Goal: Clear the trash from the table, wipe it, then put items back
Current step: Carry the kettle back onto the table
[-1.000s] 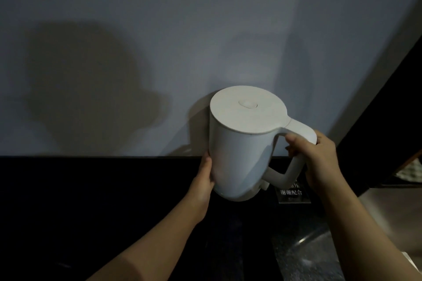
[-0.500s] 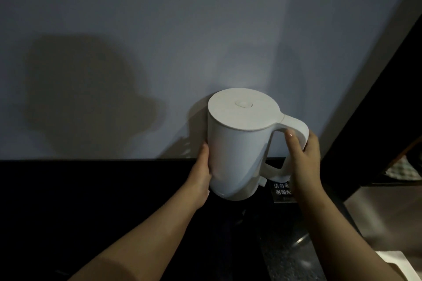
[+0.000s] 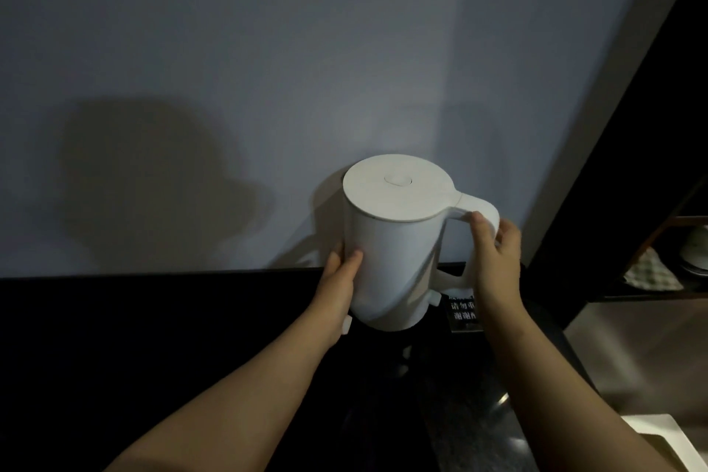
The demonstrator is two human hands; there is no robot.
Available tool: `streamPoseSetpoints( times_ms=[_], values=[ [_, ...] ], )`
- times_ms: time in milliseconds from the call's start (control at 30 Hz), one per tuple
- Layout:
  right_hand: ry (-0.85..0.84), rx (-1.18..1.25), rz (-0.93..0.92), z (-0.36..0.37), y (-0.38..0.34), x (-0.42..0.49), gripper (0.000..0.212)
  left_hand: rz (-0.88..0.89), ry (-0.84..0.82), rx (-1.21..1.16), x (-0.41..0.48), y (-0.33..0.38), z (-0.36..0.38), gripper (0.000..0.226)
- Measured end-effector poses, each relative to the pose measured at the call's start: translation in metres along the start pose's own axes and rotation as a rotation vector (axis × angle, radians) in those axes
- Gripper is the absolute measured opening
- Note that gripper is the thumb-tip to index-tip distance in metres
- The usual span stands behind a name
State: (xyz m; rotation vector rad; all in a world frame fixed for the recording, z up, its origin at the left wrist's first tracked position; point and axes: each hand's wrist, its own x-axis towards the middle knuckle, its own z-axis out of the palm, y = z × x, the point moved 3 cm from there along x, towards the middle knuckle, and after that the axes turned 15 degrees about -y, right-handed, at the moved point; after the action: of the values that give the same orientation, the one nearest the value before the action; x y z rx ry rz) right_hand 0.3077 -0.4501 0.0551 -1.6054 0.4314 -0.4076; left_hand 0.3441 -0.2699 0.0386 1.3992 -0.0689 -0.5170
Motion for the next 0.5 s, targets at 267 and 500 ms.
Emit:
streamPoseSetpoints(
  times_ms=[267,500],
  values=[
    [-0.078,-0.48,0.215,-0.013,0.009,-0.072,0.047,-0.029,0.158,0.582,-0.048,-0.007,-0.013,0.028],
    [-0.363,-0.866,0.25,-0.026,0.022,-0.138,0.049,-0.067,0.091,1.184,-0.117,-0.031,-0.002,0.029]
  ],
)
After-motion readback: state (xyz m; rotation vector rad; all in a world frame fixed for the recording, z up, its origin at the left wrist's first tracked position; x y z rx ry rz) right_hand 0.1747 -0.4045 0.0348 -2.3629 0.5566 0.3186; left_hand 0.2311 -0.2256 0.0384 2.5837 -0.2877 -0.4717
